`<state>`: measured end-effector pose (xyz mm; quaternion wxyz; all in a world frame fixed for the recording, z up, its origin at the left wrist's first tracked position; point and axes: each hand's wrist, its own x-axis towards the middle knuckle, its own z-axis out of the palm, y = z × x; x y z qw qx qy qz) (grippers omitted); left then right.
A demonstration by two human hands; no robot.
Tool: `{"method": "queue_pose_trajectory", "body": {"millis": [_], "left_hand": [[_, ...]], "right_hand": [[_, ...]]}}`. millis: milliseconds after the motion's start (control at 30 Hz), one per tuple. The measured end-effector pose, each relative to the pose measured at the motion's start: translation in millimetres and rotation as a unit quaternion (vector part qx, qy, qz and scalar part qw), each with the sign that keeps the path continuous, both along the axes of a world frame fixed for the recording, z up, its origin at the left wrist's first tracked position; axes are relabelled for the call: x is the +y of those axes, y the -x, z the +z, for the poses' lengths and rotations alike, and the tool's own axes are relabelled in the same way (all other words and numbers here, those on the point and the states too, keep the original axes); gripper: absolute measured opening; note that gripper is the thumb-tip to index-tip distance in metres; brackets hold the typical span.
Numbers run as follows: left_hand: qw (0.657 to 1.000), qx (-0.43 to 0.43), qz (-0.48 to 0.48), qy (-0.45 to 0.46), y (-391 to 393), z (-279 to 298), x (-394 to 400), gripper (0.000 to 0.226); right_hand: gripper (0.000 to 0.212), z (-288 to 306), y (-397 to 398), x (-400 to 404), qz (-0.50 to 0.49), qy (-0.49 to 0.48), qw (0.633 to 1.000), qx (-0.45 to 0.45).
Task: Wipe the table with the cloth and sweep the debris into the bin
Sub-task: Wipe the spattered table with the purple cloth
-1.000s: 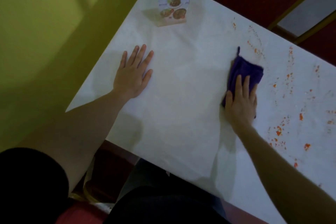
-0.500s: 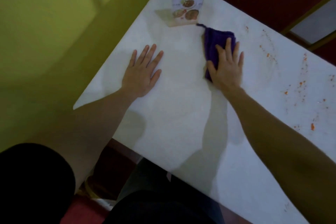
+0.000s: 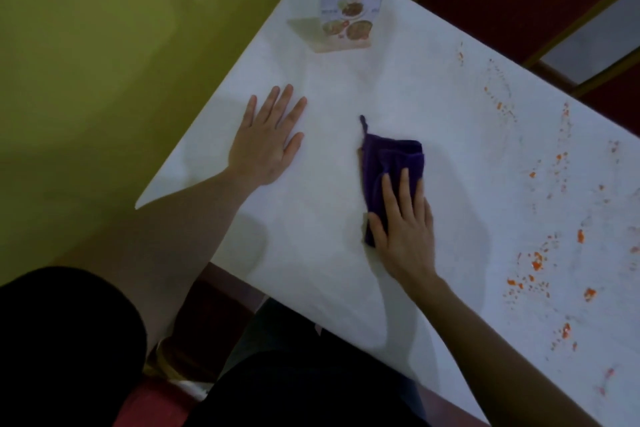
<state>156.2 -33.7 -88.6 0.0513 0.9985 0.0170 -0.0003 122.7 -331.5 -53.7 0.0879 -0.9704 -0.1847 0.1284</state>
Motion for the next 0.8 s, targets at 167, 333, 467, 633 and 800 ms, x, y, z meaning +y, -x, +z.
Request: {"method": "queue_pose_trajectory", "body": {"millis": [167,333,467,633,800], "left_hand": [[1.000,-0.004,-0.004,-0.001,-1,0,1,0.059],[1.000,-0.012,-0.005,-0.008,0,-3,1,0.058],[1.000,-0.004,-0.001,-0.008,-1,-1,1,0.058],[1.000,0.001,-0.008,-0.010,0,0,0,0.058],[1.000,0.003,-0.006,-0.007,1,3,-1,0.058]], "right_hand": [[0.064,2,-30,6,0.055,0.002,0.998,-0.044],[0.061,-4,-38,22,0.113,0.008,0.993,-0.023],[0.059,-6,-72,61,0.141,0.002,0.990,-0.032],[0.059,-6,-142,45,0.063,0.003,0.998,-0.029],[0.059,-4,-166,-48,-0.120,0.013,0.992,-0.027]]}}
